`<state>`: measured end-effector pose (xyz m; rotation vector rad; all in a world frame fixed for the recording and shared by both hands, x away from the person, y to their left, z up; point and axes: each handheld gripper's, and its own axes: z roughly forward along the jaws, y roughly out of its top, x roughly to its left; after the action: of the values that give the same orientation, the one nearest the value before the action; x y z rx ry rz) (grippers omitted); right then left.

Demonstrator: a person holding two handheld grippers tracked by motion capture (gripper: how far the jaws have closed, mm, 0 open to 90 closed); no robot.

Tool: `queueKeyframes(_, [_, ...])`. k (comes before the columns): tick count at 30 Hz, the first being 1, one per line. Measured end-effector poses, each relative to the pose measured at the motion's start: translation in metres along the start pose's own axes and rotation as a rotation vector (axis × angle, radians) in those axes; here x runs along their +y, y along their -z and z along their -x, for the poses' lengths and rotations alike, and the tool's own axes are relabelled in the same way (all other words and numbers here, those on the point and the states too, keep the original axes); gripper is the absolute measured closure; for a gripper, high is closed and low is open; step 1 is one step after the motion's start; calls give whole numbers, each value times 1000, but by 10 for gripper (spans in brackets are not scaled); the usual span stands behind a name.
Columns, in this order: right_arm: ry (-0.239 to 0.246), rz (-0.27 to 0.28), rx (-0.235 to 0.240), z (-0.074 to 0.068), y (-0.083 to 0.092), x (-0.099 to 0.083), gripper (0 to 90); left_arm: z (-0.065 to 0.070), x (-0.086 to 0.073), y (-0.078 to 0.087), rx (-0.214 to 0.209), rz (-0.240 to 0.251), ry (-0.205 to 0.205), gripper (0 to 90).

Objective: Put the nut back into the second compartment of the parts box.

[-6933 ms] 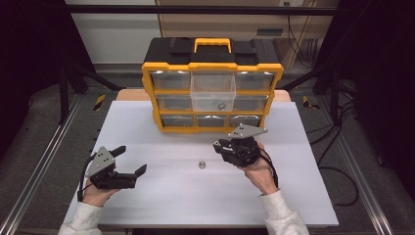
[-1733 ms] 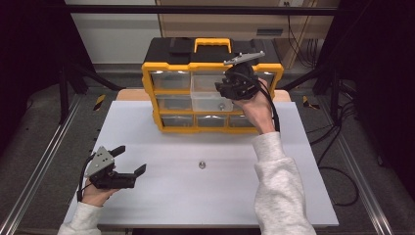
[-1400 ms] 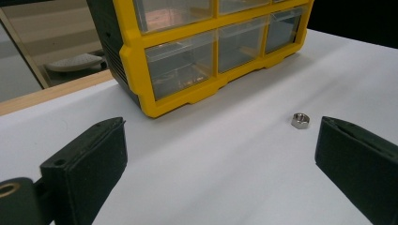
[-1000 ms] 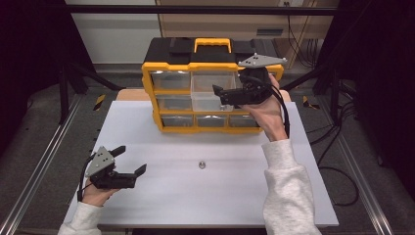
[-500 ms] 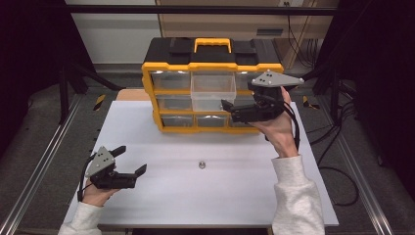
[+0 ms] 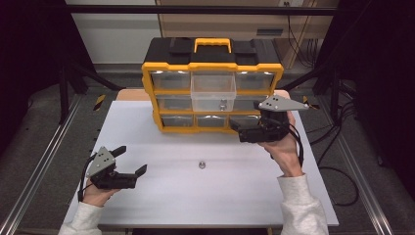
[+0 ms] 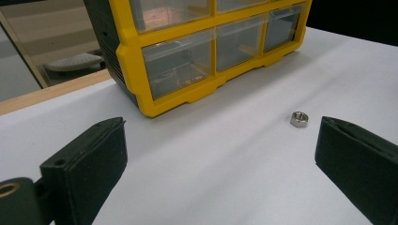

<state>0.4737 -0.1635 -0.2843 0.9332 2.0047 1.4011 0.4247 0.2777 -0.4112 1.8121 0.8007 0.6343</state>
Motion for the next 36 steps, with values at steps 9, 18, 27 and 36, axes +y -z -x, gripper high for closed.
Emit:
queueKeyframes(9, [-11, -18, 12, -7, -3, -26, 55, 0, 0, 0, -1, -2, -2, 21])
queueKeyframes(18, [-34, -57, 38, -14, -14, -51, 66, 1, 0, -1, -1, -4, -3, 20])
queueKeyframes(27, [-41, -85, 64, -25, -29, -65, 73, 1, 0, -1, -2, -4, -3, 21])
queueKeyframes(36, [-32, -120, 85, -35, -45, -74, 83, 1, 0, -1, -2, -1, -2, 21])
